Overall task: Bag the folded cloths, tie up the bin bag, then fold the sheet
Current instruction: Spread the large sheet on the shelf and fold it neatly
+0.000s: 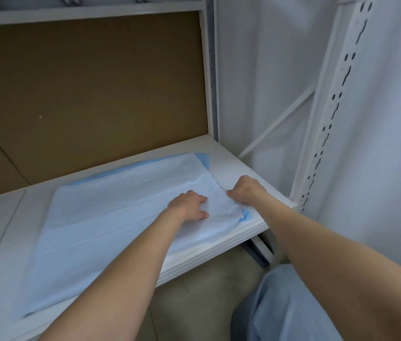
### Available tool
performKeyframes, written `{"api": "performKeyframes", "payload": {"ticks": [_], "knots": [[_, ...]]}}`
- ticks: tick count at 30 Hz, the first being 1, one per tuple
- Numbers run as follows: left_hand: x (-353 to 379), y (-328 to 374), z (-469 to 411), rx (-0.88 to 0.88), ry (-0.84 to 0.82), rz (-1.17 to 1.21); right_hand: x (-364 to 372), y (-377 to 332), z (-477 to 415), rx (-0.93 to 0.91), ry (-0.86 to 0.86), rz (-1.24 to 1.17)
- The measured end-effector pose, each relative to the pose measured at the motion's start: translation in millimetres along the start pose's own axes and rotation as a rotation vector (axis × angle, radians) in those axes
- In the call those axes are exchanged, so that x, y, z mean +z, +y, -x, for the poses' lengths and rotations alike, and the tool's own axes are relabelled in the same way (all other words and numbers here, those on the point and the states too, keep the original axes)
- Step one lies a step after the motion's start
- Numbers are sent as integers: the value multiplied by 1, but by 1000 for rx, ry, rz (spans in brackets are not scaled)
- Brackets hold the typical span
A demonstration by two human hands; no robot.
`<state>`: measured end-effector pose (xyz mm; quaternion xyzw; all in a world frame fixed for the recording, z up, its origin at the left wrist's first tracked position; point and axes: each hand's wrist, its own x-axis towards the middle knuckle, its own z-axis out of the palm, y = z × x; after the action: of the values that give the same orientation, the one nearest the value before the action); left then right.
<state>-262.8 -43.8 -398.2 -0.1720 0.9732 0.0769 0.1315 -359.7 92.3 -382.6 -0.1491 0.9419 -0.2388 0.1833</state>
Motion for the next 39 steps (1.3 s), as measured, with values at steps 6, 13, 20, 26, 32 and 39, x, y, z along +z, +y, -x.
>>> {"api": "performKeyframes", "payload": {"ticks": [6,13,20,26,32,39], "knots": [[2,4,12,17,47,50,-2,6,16,52,-58,3],[6,4,17,44,7,15,4,1,19,58,-132,-5],[-17,-29,-13,-45,176,123,7,-43,-18,-152,128,-3],[-18,-78,-51,-120,204,45,34,-78,-72,-164,172,-39],[-17,-99,-87,-152,191,45,46,-101,-117,-134,139,-153],[-21,-108,-101,-133,192,24,48,-116,-143,-58,134,-262]]}}
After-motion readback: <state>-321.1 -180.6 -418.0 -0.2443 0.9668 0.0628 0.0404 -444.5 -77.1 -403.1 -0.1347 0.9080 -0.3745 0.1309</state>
